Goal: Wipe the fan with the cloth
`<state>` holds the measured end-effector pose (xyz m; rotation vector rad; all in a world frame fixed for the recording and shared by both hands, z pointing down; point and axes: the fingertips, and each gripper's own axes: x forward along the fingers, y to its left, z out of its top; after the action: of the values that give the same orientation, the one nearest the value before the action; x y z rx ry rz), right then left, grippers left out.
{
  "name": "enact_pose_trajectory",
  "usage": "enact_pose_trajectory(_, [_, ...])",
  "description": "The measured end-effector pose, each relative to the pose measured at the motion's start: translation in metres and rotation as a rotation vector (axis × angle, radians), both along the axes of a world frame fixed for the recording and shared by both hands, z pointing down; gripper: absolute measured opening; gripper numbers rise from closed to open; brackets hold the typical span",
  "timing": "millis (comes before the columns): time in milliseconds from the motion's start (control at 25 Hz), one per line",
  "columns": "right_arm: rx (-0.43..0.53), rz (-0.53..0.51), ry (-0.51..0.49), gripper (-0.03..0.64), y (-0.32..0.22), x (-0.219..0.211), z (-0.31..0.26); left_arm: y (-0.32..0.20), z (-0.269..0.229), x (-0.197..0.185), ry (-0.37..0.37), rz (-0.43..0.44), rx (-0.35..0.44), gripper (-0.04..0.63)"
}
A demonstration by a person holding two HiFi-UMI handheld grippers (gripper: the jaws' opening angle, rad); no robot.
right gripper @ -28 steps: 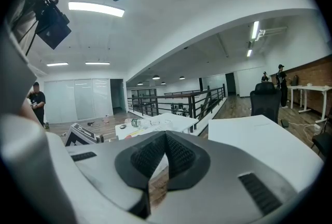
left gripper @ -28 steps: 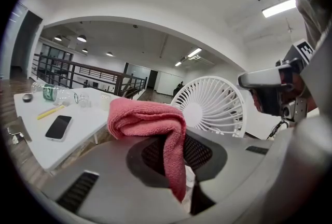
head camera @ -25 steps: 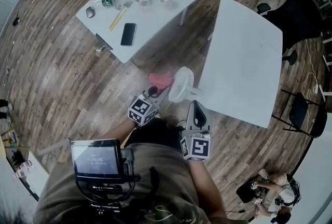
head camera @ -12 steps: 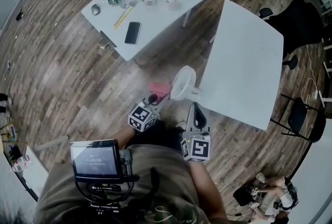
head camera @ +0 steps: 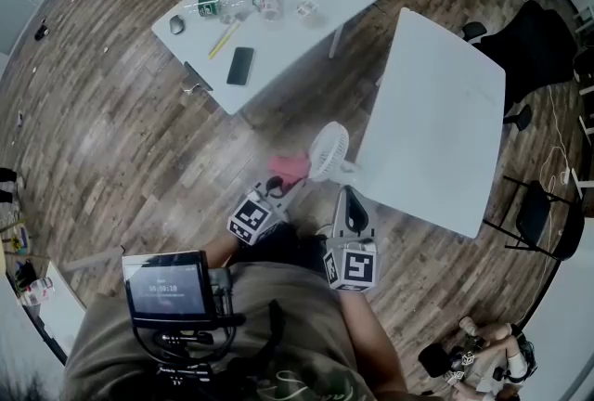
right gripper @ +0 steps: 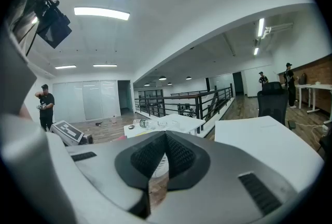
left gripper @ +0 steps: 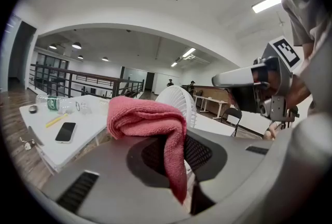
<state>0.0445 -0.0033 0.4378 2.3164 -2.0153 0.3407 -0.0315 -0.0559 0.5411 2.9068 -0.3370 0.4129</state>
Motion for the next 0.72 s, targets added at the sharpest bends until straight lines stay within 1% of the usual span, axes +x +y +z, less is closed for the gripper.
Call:
enact_pose_trajectory(120, [0.003,-0.015,-0.004,0.005,-0.001,-0.001,-0.003,0.002,-0.015,0.005,0.023,0.004,0.003,0.069])
enact_pose_trajectory(280, [0.009,-0.027,-0.011,0.005,-0.001,0.000,-0.005,0.009,-0.035,0.013,0.047,0.018,0.036,0.069])
enact_pose_trajectory(360, [0.008,-0.029,-0.013,0.005,0.000,0.001,-0.004,0.008,-0.040,0.016,0.058,0.010,0.029,0.069])
enact_pose_trajectory(600, [0.015,-0.029,-0.022,0.005,0.000,0.005,-0.003,0.005,-0.055,0.024,0.048,0.011,0.062,0.069])
enact_pose_trajectory(720, [0.016,-0.021,-0.024,0.005,0.003,0.010,-0.004,-0.001,-0.064,0.032,0.079,0.018,0.084,0.069])
